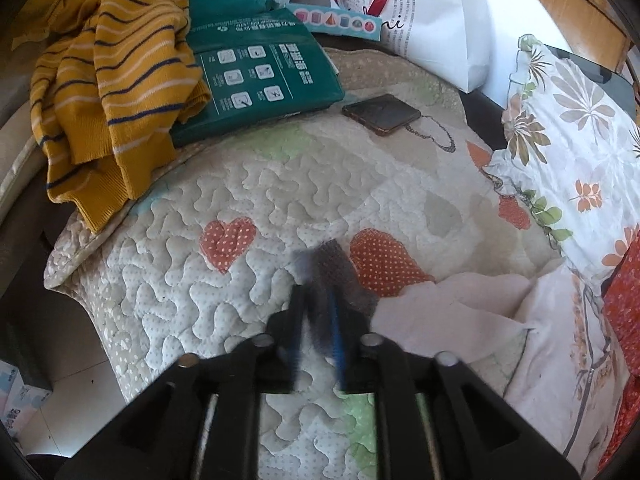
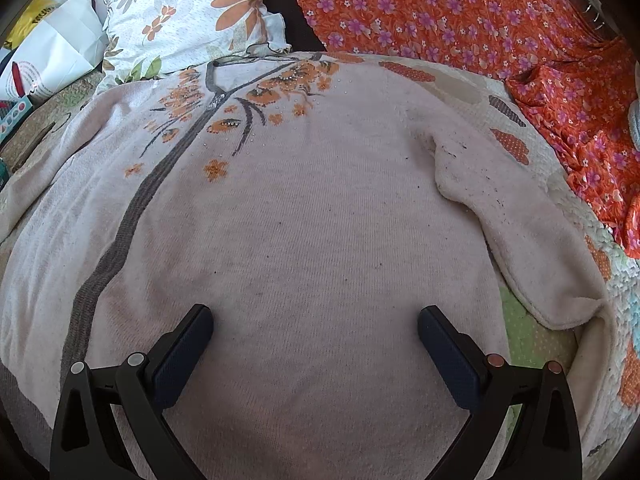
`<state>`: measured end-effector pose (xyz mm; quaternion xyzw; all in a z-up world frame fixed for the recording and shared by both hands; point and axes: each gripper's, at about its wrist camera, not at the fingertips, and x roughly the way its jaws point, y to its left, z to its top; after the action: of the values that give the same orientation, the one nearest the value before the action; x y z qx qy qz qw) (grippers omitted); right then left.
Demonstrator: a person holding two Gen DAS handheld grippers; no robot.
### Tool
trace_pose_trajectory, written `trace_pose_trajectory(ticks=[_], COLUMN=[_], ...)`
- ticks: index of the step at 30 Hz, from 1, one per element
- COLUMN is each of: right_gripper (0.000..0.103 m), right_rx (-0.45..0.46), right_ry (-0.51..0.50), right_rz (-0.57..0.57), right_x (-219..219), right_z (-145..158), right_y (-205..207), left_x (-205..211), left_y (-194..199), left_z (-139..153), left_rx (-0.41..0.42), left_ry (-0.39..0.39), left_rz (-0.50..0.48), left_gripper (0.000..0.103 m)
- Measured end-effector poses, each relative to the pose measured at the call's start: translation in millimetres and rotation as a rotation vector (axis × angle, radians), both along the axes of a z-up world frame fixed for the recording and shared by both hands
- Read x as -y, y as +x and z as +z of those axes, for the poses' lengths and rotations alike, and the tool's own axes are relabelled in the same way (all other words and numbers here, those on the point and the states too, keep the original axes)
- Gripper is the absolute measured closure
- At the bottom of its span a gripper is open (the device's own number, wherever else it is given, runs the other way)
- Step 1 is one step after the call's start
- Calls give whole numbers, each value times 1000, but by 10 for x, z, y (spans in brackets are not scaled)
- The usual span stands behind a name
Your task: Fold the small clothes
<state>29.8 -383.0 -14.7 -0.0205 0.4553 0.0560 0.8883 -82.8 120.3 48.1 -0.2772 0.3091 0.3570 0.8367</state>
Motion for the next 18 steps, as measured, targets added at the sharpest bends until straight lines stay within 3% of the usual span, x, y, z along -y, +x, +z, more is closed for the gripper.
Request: trace_pose_trajectory(ticks=[9,12,13,14,18], right_gripper=[0,7,22,27,26], right_rx=[-8,-34,-34,-21,106], right_ry=[36,52,84,151,241], right_rz=[11,35,36,33,-132], right_x=[47,83,152,280,1014], right_z=[12,90,179,318,813], right_y=[18,-52,-119,-215,-633], left_x=[379,605,742,807,1028], left_y=[-35,39,64,81,148], left_z=[229,351,393,422,471], left_rx=[47,70,80,86,102], left_ry=[46,91,115,124,135], left_rz=[-64,-142,-175,-199,-301], left_gripper=[44,40,39,37,31])
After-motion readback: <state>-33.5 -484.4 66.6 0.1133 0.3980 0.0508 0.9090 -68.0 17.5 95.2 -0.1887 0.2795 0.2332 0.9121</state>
